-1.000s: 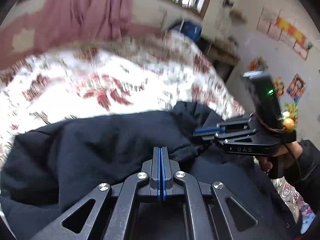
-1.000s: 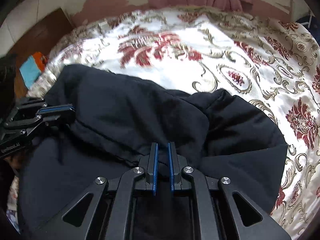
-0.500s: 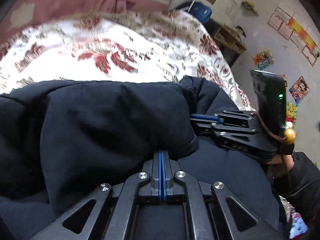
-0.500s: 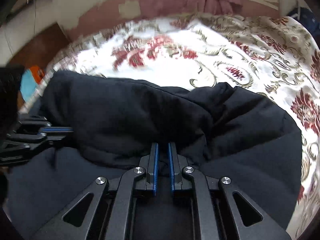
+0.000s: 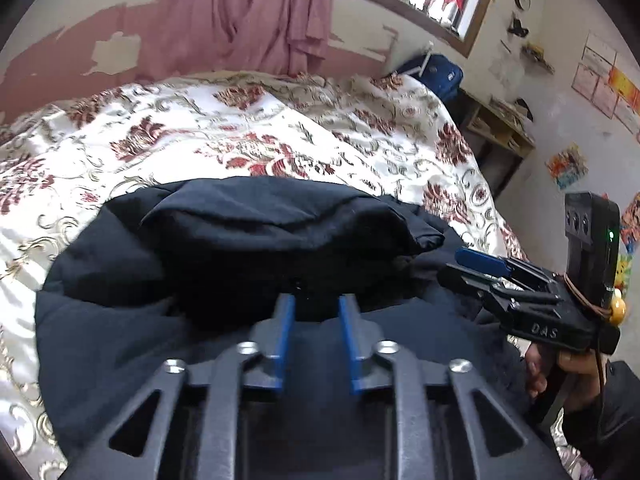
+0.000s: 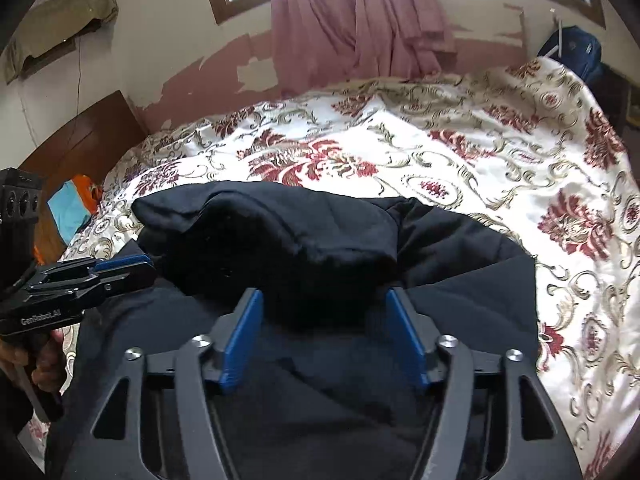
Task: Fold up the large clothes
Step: 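Open both tools and raise them off the folded jacket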
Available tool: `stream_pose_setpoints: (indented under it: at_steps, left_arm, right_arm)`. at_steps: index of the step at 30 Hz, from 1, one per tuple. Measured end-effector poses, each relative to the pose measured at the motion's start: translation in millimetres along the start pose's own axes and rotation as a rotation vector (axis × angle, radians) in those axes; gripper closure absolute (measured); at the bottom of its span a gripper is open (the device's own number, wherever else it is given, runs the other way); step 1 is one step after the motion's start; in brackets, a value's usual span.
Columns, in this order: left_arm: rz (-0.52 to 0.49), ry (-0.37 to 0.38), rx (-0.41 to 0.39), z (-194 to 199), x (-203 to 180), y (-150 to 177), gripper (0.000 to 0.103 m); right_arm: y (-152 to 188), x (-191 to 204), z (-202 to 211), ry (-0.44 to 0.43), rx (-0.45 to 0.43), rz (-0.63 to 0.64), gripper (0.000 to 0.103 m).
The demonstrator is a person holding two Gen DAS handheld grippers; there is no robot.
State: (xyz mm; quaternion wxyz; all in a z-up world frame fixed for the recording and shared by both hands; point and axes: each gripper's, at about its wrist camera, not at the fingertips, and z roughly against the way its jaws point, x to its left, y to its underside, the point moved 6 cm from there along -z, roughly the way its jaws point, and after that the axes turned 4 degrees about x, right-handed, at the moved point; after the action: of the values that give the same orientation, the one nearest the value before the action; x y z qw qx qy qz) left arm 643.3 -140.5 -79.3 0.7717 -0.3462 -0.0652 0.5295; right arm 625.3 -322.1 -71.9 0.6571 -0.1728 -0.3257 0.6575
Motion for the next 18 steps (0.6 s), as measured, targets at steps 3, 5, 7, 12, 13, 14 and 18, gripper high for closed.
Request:
stream_pose_setpoints:
  at_steps: [3,5,7,12,13,14,18]
  left_arm:
    - [0.016,-0.041,-0.055,19.4,-3.9,-2.1,0.024]
    - [0.036,-0.052,-0.124,36.0,-5.7,-4.3,0.021]
    - [0.048,-0.053,-0.149,48.4,-7.7,-6.3,0.02]
    - [0.049,-0.119,-0.203,79.2,-16.8,-3.7,0.011]
    - [0.048,-0.13,-0.216,86.7,-19.3,-1.7,0.01]
    - [0.048,-0.139,-0.231,95.1,-21.8,0.3,0.008]
    - [0.031,-0.162,-0.284,129.4,-36.0,11.2,0.003]
  right_arm:
    - [-0.5,1.6,16.0,0.015,-0.019,0.004,0.038]
    - [-0.6,1.3,27.9,0.021,-0.034,-0.003,0.036]
    - [-0.3,2.2,39.6,0.027,-0.053,-0.013,0.033]
    - [-0.7,5.0,80.3,0.038,-0.135,-0.047,0.015]
    - [-0.1,6.3,92.4,0.038,-0.157,-0.052,0.013]
    - [1.3,8.8,99.1,0.039,-0.17,-0.056,0.011]
    - [8.8,19.0,137.7,0.055,-0.229,-0.045,0.005]
